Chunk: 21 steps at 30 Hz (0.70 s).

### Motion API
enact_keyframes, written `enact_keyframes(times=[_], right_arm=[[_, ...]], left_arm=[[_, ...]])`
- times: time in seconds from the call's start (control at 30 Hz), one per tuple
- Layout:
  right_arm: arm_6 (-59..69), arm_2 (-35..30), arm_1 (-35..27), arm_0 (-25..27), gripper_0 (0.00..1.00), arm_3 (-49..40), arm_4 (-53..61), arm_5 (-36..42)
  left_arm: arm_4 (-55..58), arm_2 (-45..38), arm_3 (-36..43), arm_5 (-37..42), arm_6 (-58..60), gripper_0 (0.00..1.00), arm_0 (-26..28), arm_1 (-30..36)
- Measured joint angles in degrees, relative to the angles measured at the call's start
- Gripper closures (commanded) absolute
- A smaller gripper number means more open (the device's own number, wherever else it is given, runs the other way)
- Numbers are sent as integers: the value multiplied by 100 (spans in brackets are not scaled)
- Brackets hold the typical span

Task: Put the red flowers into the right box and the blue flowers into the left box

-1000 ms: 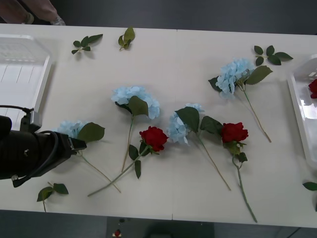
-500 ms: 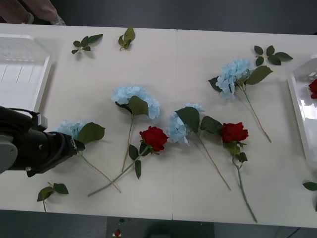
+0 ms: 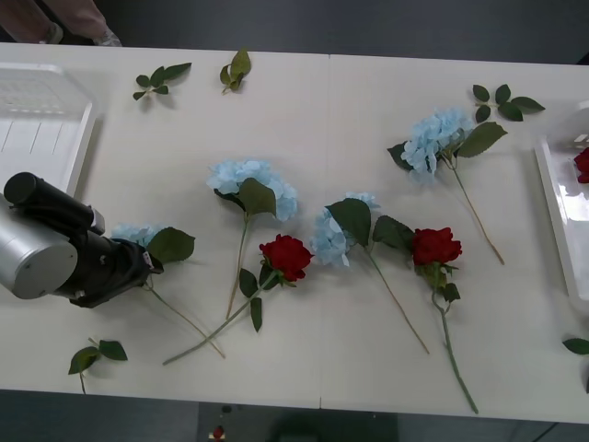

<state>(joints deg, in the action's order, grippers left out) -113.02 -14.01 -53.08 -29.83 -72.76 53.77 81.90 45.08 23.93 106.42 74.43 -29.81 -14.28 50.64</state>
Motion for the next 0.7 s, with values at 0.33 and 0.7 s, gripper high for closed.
enact_keyframes(times=[0.33, 0.7], right_arm=[[-179, -182, 928, -353, 0, 0, -224, 0], [-585, -145, 1670, -533, 0, 0, -817, -19]], left_arm=[[-79, 699, -507, -111, 0, 0, -564, -285], [-225, 824, -529, -110, 0, 0, -616, -335]])
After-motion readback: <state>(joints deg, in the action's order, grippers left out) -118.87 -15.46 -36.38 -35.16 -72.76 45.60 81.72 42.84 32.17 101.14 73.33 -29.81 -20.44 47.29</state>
